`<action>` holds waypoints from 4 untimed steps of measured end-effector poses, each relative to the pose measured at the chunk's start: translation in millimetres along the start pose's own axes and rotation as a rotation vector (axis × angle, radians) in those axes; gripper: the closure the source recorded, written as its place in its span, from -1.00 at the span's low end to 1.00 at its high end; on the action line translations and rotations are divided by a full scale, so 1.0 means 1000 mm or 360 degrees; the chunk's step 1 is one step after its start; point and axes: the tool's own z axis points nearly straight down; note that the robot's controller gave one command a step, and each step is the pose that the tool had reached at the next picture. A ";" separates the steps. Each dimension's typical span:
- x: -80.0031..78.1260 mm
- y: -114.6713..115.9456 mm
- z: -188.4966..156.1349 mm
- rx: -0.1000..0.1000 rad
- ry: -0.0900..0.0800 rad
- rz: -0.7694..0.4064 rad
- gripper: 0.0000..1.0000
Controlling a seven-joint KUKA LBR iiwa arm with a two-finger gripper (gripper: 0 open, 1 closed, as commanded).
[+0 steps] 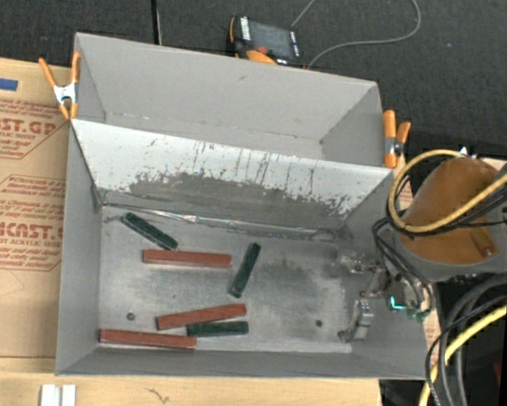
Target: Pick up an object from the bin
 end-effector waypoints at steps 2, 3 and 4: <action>-0.023 0.079 -0.035 0.0000 -0.0013 -0.0097 -1.00; -0.060 0.144 0.039 -0.0003 -0.0007 -0.0262 -1.00; -0.071 0.164 0.060 0.0002 -0.0013 -0.0629 -1.00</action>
Offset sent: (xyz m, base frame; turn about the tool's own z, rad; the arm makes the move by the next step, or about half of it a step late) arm 0.0474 0.0626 0.0100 -0.0501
